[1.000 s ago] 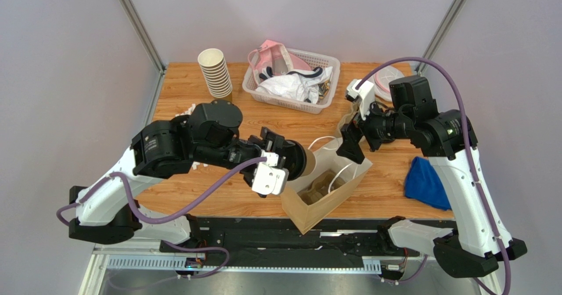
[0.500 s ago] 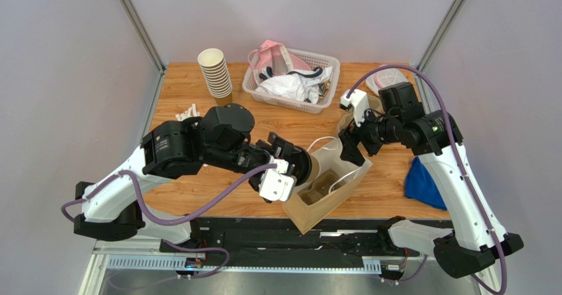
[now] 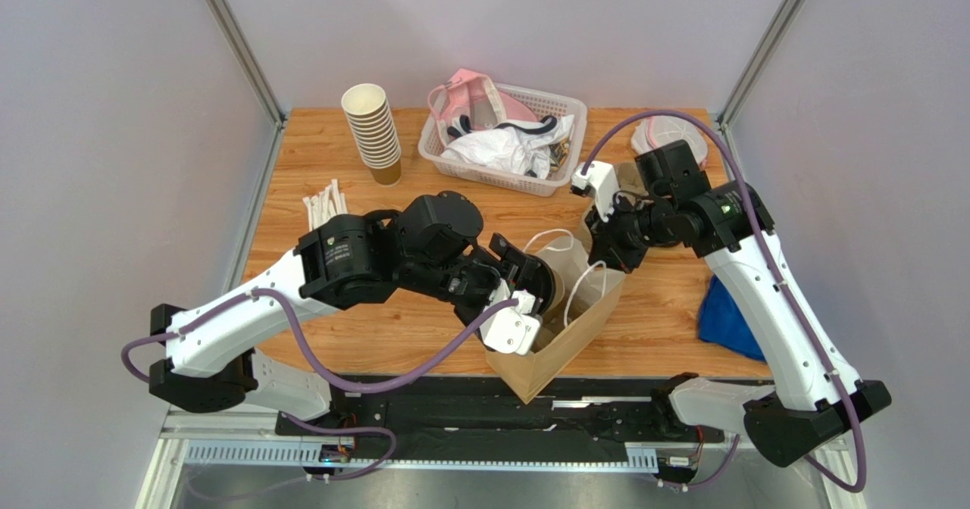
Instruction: Pack the takeout coffee
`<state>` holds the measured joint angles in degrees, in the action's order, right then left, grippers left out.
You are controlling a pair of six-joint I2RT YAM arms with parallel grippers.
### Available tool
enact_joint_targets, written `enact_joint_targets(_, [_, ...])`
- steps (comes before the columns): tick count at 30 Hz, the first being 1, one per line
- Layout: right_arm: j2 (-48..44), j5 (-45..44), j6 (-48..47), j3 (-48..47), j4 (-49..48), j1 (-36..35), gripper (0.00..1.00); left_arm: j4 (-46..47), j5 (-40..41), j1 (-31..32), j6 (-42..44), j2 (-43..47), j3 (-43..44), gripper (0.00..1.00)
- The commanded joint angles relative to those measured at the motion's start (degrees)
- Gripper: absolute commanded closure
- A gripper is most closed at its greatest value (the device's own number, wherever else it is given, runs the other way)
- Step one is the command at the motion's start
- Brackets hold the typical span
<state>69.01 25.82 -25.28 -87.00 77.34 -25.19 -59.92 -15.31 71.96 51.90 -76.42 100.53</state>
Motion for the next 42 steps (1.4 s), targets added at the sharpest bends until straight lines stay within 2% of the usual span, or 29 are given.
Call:
enact_joint_targets(1, [0.86, 3.09, -3.20, -3.08, 0.18, -1.70, 1.00, 4.11, -0.60, 0.37, 2.94, -0.74, -0.25, 0.77])
enact_joint_targets(8, [-0.98, 3.71, -4.52, -3.00, 0.09, -5.56, 1.00, 6.75, 1.07, 0.28, 4.61, -0.22, -5.60, 0.78])
enact_joint_targets(16, [-5.02, 3.88, -1.10, -1.16, -0.52, -7.94, 1.00, 8.15, 2.22, 0.20, 3.83, -0.13, -9.12, 0.78])
enact_joint_targets(22, [-9.59, 5.20, 3.56, 3.67, 0.44, -8.30, 1.00, 8.42, -0.95, 0.19, 2.68, 1.97, -13.86, 0.79])
enact_joint_targets(25, [-11.44, 3.80, 4.44, 5.96, 1.06, -8.30, 0.96, 8.33, -2.53, 0.28, 3.73, 3.47, -15.98, 0.79])
enact_joint_targets(27, [-11.36, 2.57, 5.41, 5.27, 0.80, -8.30, 0.87, 8.33, -3.50, 0.54, 4.00, 3.91, -16.77, 0.79])
enact_joint_targets(28, [-10.66, 0.48, 5.94, 4.65, 0.53, -8.30, 0.66, 7.98, -3.76, 1.07, 4.43, 4.17, -16.86, 0.79])
enact_joint_targets(30, [-9.43, -1.29, 6.29, 1.59, 0.27, -8.21, 0.38, 7.45, -4.02, 1.69, 4.79, 4.35, -16.95, 0.80])
enact_joint_targets(31, [-8.81, -2.17, 6.03, 0.53, 0.18, -8.21, 0.21, 7.28, -4.11, 2.04, 4.96, 4.44, -17.03, 0.79])
enact_joint_targets(34, [-6.35, -2.79, 2.09, -4.30, -0.79, -8.12, 0.07, 6.84, -4.55, 2.13, 5.41, 4.88, -17.30, 0.80])
enact_joint_targets(42, [-2.05, 3.00, -8.55, -6.17, -5.88, -8.73, 0.00, 6.05, -4.82, 2.22, 6.72, 4.97, -17.65, 0.80])
